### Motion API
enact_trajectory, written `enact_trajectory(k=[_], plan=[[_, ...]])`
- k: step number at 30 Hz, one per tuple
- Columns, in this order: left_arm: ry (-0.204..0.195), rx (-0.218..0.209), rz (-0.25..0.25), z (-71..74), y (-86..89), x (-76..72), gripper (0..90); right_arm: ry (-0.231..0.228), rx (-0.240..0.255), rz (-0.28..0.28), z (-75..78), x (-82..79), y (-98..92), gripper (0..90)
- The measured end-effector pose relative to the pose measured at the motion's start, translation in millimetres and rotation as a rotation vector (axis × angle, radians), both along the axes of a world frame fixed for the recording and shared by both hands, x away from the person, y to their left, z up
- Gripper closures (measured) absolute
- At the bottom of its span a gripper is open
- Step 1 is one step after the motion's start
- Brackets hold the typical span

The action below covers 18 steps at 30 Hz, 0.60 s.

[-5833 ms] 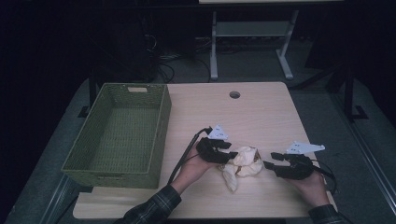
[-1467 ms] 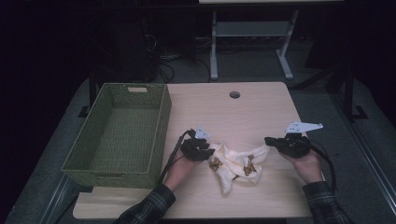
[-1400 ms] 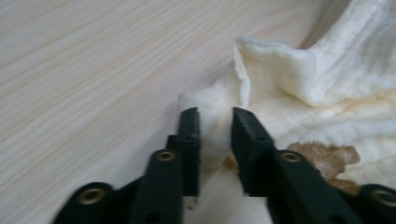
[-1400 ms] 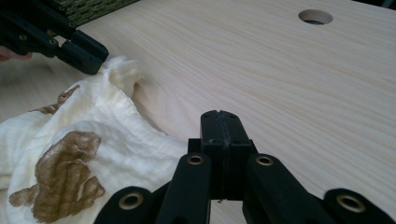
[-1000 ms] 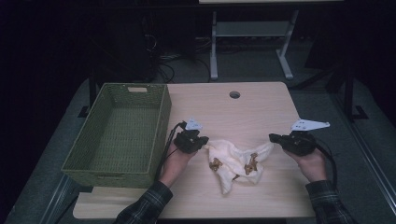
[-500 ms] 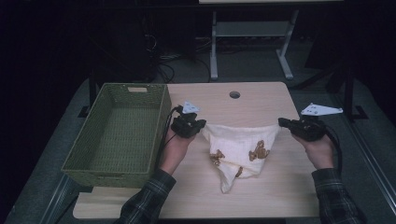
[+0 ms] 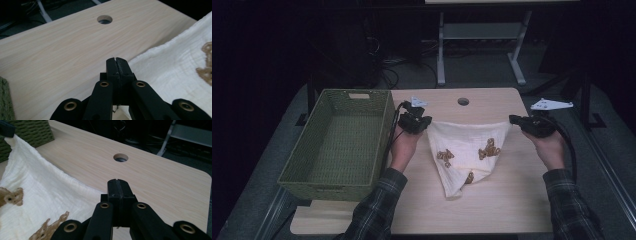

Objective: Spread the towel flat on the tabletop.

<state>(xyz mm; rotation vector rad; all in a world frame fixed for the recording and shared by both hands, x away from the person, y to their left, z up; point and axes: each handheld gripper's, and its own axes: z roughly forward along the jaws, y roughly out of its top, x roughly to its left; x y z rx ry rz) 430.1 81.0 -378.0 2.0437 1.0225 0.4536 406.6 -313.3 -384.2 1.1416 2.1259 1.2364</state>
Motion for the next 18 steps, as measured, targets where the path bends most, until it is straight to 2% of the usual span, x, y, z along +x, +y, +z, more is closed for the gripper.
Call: enact_trajectory(k=[3, 4, 5, 6, 7, 8, 9, 10, 11, 12, 13, 16, 17, 18], plan=[[0.015, 0.021, 0.018, -11.5, -3.1, 17.3, 89.6, 0.026, 0.000, -0.012, -8.3, 15.8, 1.2, 90.0], [0.015, 0.021, 0.018, -11.5, -3.1, 17.3, 89.5, 0.026, 0.000, -0.012, -8.3, 15.8, 1.2, 90.0], [0.028, 0.053, 0.029, -18.1, -5.2, 26.5, 89.5, 0.044, 0.006, -0.020, -13.1, 22.7, 2.7, 90.0], [0.028, 0.053, 0.029, -18.1, -5.2, 26.5, 89.5, 0.044, 0.006, -0.020, -13.1, 22.7, 2.7, 90.0], [0.044, 0.057, 0.035, -24.9, -7.2, 35.0, 89.3, 0.062, 0.009, -0.027, -19.3, 29.6, 4.5, 90.0], [0.044, 0.057, 0.035, -24.9, -7.2, 35.0, 89.1, 0.067, 0.008, -0.031, -22.7, 32.6, 5.5, 90.0], [0.050, 0.067, 0.044, -31.0, -9.9, 41.4, 88.7, 0.075, 0.011, -0.031, -25.8, 35.2, 6.5, 89.4], [0.050, 0.067, 0.044, -31.0, -9.9, 41.4, 87.7, 0.075, 0.011, -0.031, -25.8, 35.2, 6.5, 89.4], [0.051, 0.076, 0.054, -33.5, -10.6, 43.4, 82.4, 0.078, 0.017, -0.043, -30.7, 38.5, 8.6, 80.0], [0.054, 0.080, 0.062, -35.4, -11.1, 44.3, 82.4, 0.078, 0.017, -0.043, -30.7, 38.5, 8.6, 80.0], [0.067, 0.074, 0.047, -37.0, -12.5, 42.0, 75.0, 0.089, 0.034, -0.034, -31.9, 38.4, 10.0, 73.3], [0.060, 0.083, 0.029, -36.0, -13.9, 35.3, 68.7, 0.088, 0.038, -0.022, -31.1, 33.6, 11.2, 71.1], [0.072, 0.063, 0.003, -34.3, -13.6, 27.2, 64.8, 0.090, 0.030, -0.006, -30.2, 26.7, 11.5, 70.1], [0.072, 0.063, 0.003, -34.3, -13.6, 27.2, 62.9, 0.090, 0.030, -0.006, -30.2, 26.7, 11.5, 70.1]])
